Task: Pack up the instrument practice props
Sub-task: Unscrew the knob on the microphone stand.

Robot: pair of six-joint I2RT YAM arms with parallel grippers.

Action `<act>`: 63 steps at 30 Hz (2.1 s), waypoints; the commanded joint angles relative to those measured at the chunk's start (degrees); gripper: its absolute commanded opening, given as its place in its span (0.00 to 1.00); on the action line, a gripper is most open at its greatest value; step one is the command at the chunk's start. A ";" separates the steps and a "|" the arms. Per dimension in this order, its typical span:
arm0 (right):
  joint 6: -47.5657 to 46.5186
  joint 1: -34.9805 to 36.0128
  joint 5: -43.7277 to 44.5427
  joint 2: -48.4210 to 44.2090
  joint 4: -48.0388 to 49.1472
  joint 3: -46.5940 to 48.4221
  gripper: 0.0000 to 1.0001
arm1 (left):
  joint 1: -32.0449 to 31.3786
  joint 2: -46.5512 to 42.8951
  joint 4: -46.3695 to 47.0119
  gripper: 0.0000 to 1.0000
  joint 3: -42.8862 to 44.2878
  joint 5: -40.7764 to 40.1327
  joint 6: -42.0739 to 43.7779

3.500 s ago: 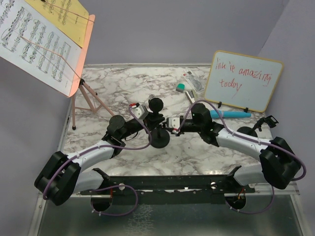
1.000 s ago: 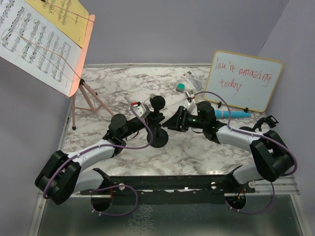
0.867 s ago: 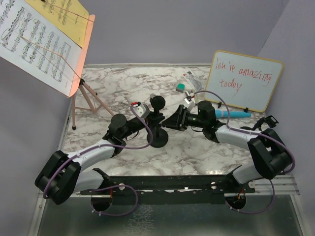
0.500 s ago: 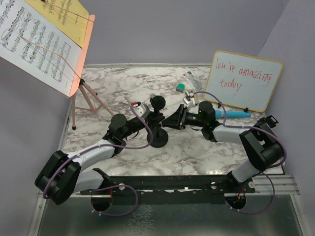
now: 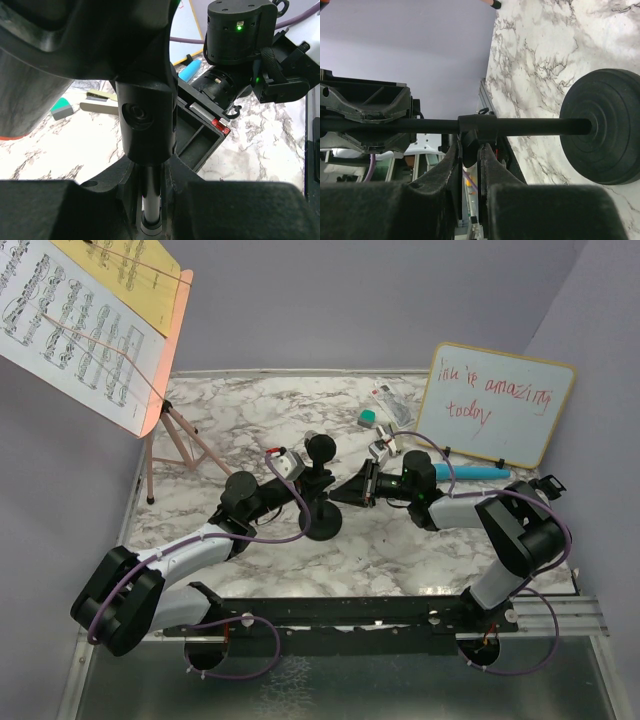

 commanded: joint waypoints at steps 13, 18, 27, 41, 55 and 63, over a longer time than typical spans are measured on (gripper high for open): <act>-31.43 -0.62 -8.48 -4.50 -1.24 3.61 0.00 | -0.06 -0.46 -1.93 0.00 0.98 1.38 -1.21; -57.48 1.40 -7.81 -11.13 -15.14 5.45 0.00 | -0.06 -0.44 -1.93 0.00 0.98 1.58 -1.32; -105.12 6.46 -0.24 -18.55 -35.49 6.45 0.00 | -0.04 -0.40 -1.93 0.00 1.08 1.80 -1.41; -148.75 24.87 40.98 -16.56 -5.79 -9.51 0.00 | -0.06 -1.66 -3.09 0.00 0.65 -0.26 0.08; -147.57 28.73 51.71 -8.39 16.02 -13.98 0.22 | -0.06 -2.21 -3.76 0.00 0.45 -1.29 1.05; -111.32 28.45 46.60 -20.97 -1.88 -13.26 0.51 | -0.06 -1.97 -3.86 0.00 0.50 -1.08 1.12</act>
